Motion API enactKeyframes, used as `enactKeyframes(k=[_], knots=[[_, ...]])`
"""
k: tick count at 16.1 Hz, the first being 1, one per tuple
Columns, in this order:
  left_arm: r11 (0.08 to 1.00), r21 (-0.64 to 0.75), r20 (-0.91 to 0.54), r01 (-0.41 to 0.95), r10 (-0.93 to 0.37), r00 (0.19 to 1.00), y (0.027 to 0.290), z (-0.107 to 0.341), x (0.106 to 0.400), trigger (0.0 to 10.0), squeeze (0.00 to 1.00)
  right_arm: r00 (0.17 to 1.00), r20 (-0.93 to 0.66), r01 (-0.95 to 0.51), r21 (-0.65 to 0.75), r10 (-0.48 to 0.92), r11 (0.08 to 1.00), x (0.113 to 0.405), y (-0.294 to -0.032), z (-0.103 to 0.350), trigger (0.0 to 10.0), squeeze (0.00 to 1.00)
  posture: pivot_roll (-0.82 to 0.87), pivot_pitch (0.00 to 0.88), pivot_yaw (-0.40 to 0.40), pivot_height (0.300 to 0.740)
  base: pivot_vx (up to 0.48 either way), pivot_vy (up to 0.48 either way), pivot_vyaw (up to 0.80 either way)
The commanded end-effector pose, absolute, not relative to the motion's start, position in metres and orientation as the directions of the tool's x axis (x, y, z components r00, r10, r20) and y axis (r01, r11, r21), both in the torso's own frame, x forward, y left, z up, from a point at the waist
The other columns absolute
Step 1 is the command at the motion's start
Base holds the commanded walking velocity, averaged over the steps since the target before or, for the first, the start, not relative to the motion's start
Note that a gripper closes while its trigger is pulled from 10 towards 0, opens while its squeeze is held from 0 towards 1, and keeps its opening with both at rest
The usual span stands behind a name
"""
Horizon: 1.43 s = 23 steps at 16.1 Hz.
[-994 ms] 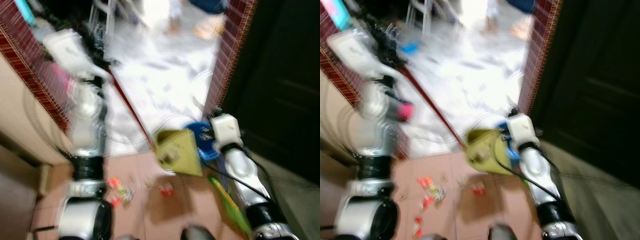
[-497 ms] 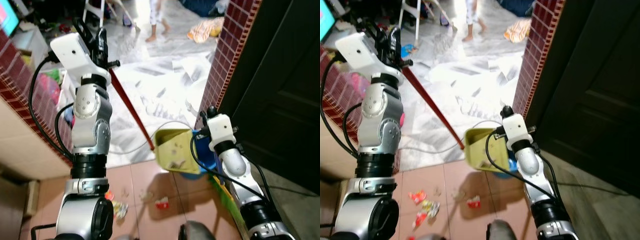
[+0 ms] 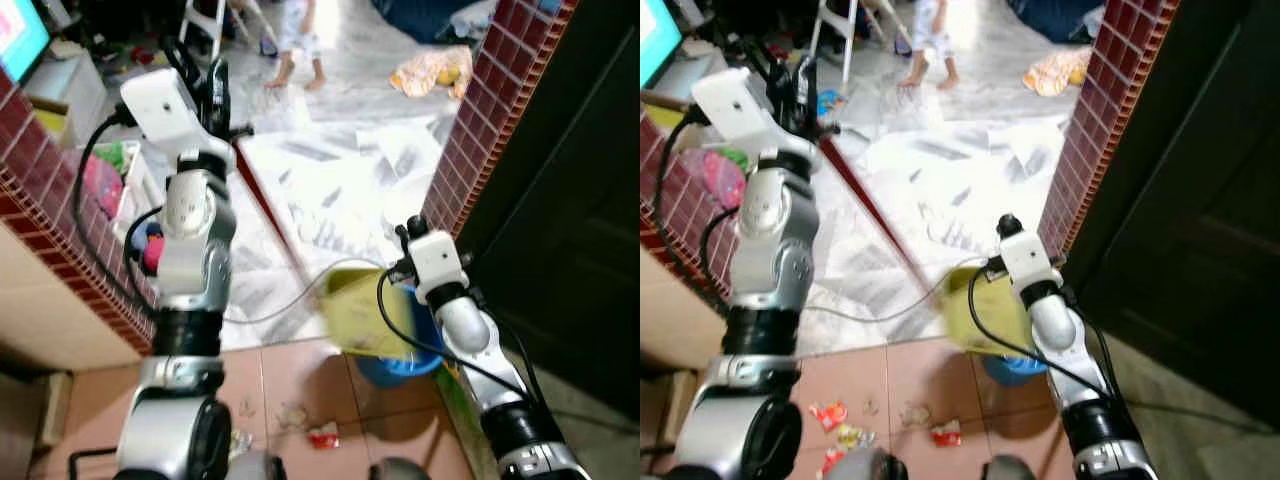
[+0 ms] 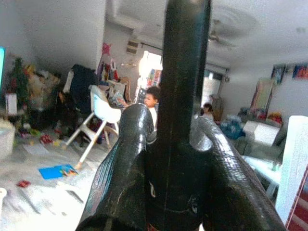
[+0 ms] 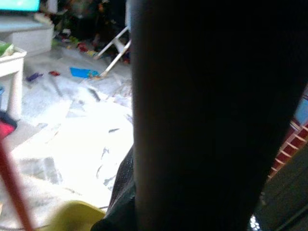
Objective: Sweep floor
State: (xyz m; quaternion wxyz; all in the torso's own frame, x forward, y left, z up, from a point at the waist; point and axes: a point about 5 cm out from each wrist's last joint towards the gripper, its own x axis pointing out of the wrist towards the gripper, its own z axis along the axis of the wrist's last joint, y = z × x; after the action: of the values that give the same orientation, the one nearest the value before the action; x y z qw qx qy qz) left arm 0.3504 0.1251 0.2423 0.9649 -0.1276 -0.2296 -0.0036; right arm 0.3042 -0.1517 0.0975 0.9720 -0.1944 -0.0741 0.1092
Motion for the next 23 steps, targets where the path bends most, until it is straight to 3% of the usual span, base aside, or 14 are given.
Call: enactKeyframes(k=[1, 7, 11, 13, 14, 18, 21, 23], knots=[[0.961, -0.245, 0.494, 0.124, 0.014, 0.869, 0.113, 0.249, 0.346, 10.0, 0.0, 0.963, 0.113, -0.181, -0.402, 0.245, 0.898, 0.304, -0.154, 0.1, 10.0, 0.0, -0.06, 0.0, 0.04, 0.74, 0.0, 0.0, 0.0], [0.98, -0.119, 0.514, 0.16, -0.077, 0.854, 0.08, 0.242, 0.347, 10.0, 0.0, 0.961, 0.117, -0.187, -0.403, 0.252, 0.896, 0.303, -0.149, 0.1, 10.0, 0.0, -0.07, 0.0, 0.054, 0.74, 0.0, 0.0, 0.0], [0.965, 0.045, 0.574, 0.258, -0.236, 0.784, 0.046, 0.246, 0.341, 10.0, 0.0, 0.962, 0.117, -0.182, -0.403, 0.248, 0.897, 0.302, -0.149, 0.1, 10.0, 0.0, -0.08, 0.0, 0.057, 0.74, 0.0, 0.0, 0.0], [0.926, 0.152, 0.598, 0.345, -0.364, 0.714, 0.014, 0.243, 0.331, 10.0, 0.0, 0.959, 0.123, -0.184, -0.413, 0.255, 0.892, 0.301, -0.149, 0.101, 10.0, 0.0, -0.09, 0.0, 0.06, 0.74, 0.0, 0.0, 0.0], [0.923, 0.147, 0.599, 0.355, -0.368, 0.711, 0.012, 0.242, 0.331, 10.0, 0.0, 0.959, 0.124, -0.183, -0.414, 0.254, 0.892, 0.301, -0.149, 0.102, 10.0, 0.0, -0.09, 0.0, 0.06, 0.74, 0.0, 0.0, 0.0], [0.836, 0.264, 0.611, 0.48, -0.53, 0.587, -0.024, 0.24, 0.313, 10.0, 0.0, 0.96, 0.131, -0.174, -0.416, 0.249, 0.892, 0.301, -0.151, 0.103, 10.0, 0.0, -0.09, 0.0, 0.056, 0.74, 0.0, 0.0, 0.0], [0.766, 0.278, 0.586, 0.579, -0.613, 0.53, -0.039, 0.234, 0.305, 10.0, 0.0, 0.958, 0.134, -0.179, -0.42, 0.255, 0.89, 0.301, -0.149, 0.103, 10.0, 0.0, -0.1, 0.0, 0.054, 0.74, 0.0, 0.0, 0.0], [0.645, 0.329, 0.548, 0.689, -0.725, 0.417, -0.054, 0.234, 0.294, 10.0, 0.0, 0.958, 0.134, -0.178, -0.423, 0.255, 0.889, 0.302, -0.151, 0.103, 10.0, 0.0, -0.09, 0.0, 0.05, 0.74, 0.0, 0.0, 0.0]])
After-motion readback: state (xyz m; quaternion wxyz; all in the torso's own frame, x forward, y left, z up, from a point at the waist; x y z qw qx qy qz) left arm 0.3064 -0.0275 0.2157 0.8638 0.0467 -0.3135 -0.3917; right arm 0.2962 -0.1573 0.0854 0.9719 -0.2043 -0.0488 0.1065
